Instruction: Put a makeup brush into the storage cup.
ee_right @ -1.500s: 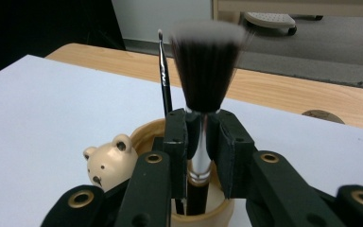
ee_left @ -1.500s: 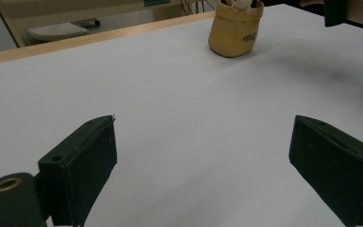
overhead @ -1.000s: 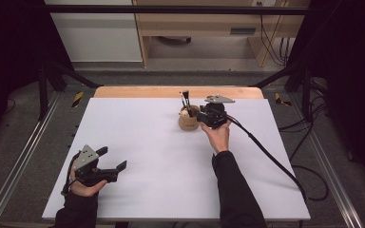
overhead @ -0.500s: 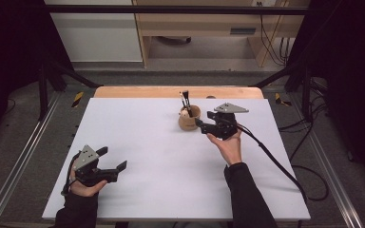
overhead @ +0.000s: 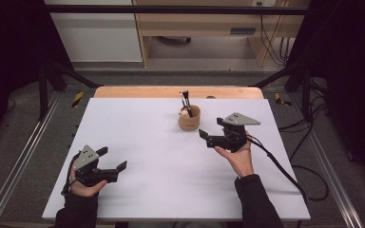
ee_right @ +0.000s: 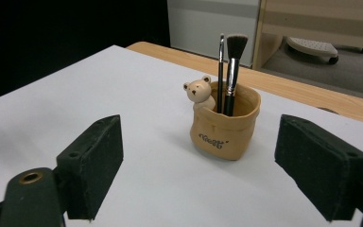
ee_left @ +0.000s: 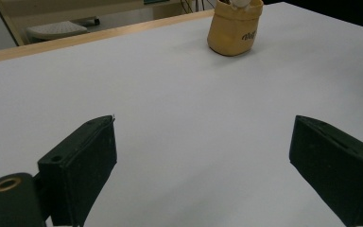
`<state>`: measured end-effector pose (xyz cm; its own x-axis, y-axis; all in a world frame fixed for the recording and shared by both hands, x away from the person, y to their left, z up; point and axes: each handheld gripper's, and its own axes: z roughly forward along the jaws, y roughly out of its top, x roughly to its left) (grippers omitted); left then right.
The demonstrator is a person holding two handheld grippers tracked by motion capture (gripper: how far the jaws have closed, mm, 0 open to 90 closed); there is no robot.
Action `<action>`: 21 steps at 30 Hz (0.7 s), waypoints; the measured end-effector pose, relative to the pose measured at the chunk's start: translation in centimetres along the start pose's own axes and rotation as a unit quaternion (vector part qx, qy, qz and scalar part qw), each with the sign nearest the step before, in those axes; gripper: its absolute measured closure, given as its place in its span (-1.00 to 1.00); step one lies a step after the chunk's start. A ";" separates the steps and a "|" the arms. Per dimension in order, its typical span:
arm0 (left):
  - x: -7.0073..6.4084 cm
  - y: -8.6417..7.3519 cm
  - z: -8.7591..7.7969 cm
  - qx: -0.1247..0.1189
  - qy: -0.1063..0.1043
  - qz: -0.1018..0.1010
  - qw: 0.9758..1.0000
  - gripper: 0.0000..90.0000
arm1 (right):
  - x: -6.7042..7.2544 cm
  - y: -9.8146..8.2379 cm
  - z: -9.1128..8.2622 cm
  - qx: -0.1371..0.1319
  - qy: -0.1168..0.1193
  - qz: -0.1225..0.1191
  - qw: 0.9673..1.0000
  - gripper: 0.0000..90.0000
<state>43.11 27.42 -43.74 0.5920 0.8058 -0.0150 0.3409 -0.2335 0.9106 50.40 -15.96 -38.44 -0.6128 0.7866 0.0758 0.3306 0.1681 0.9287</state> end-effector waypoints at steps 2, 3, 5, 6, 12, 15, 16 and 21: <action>0.0 0.0 0.0 0.001 0.000 0.001 1.000 -0.83 | 0.1 -0.2 -0.5 -0.005 0.003 0.001 1.000 -0.66; 0.0 0.0 0.0 0.001 0.000 0.001 1.000 -0.84 | 0.2 -0.3 -0.7 -0.007 0.006 0.003 1.000 -0.68; 0.0 0.0 0.0 0.001 0.000 0.001 1.000 -0.84 | 0.2 -0.6 -1.0 -0.005 0.005 0.004 1.000 -0.73; 0.0 0.0 0.0 0.001 0.000 0.001 1.000 -0.84 | 0.2 -0.8 -1.2 -0.006 0.005 0.003 1.000 -0.75; 0.0 0.0 0.0 0.001 0.000 0.000 1.000 -0.84 | 0.2 -1.3 -2.1 -0.008 0.006 0.007 1.000 -0.83; 0.0 0.0 0.0 0.001 0.000 0.000 1.000 -0.84 | 0.2 -1.6 -2.6 -0.010 0.007 0.006 1.000 -0.86; 0.0 0.0 0.0 0.001 0.000 -0.001 1.000 -0.84 | 0.2 -1.7 -2.8 -0.008 0.007 0.007 1.000 -0.87; 0.0 0.0 0.0 0.002 0.000 -0.001 1.000 -0.84 | 0.3 -2.1 -3.6 -0.013 0.002 0.005 1.000 -0.91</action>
<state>43.11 27.38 -43.75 0.5917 0.8060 -0.0164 0.3443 -0.2342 0.9092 46.94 -18.23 -39.11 -0.6122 0.7860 0.0867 0.3180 0.1443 0.9371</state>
